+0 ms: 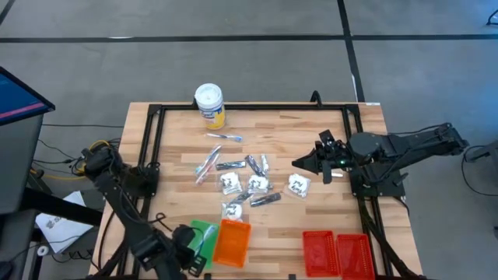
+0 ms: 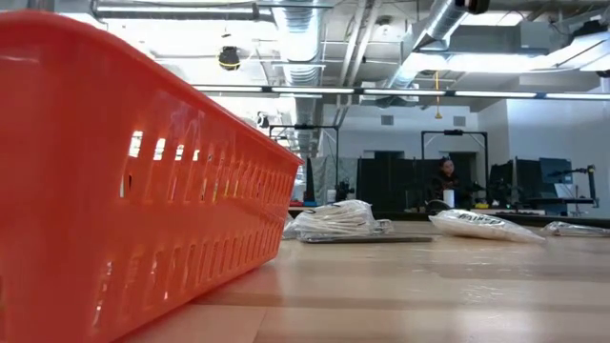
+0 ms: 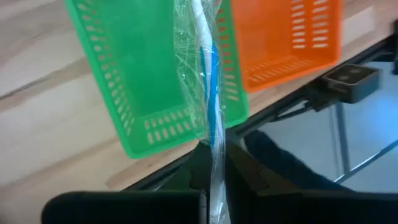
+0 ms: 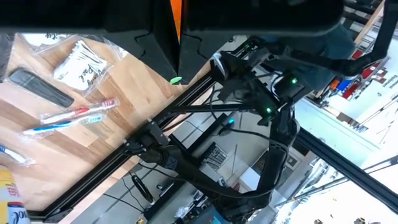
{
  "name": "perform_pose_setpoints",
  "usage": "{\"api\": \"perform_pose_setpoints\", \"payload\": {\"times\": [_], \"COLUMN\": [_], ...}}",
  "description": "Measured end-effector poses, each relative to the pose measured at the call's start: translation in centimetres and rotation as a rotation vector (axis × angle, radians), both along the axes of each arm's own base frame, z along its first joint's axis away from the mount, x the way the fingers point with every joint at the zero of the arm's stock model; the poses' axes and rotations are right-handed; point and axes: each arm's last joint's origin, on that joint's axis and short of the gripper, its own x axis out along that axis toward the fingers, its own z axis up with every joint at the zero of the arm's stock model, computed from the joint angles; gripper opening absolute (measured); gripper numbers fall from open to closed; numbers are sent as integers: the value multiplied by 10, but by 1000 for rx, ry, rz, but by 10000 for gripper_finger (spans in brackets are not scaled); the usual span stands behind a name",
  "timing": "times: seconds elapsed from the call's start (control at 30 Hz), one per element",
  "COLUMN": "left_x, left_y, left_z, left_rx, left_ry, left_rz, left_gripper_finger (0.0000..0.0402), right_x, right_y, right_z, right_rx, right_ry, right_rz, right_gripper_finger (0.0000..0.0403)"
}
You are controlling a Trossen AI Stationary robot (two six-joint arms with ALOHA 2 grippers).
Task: Pick & Place Travel size toiletries
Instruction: Put the blue toothbrush into the green basket
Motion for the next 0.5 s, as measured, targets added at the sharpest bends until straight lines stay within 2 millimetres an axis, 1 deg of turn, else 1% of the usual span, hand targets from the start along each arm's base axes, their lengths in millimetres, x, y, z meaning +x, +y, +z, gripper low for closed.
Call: {"api": "perform_pose_setpoints", "payload": {"times": [0.13, 0.3, 0.5], "left_x": [-3, -8, -6], "left_y": [1, -2, -1], "left_z": [-11, -21, -28], "left_rx": [-12, -24, -26], "left_ry": [53, 48, 30], "left_rz": [-20, -38, -49], "left_gripper_finger": [10, 10, 27], "right_x": [0, -1, -1], "right_y": [0, 2, 2], "right_z": [0, 0, 0], "right_rx": [-1, -1, -1], "right_ry": [3, 5, 5], "right_rz": [0, 10, 11], "right_gripper_finger": [0, 0, 0]}}
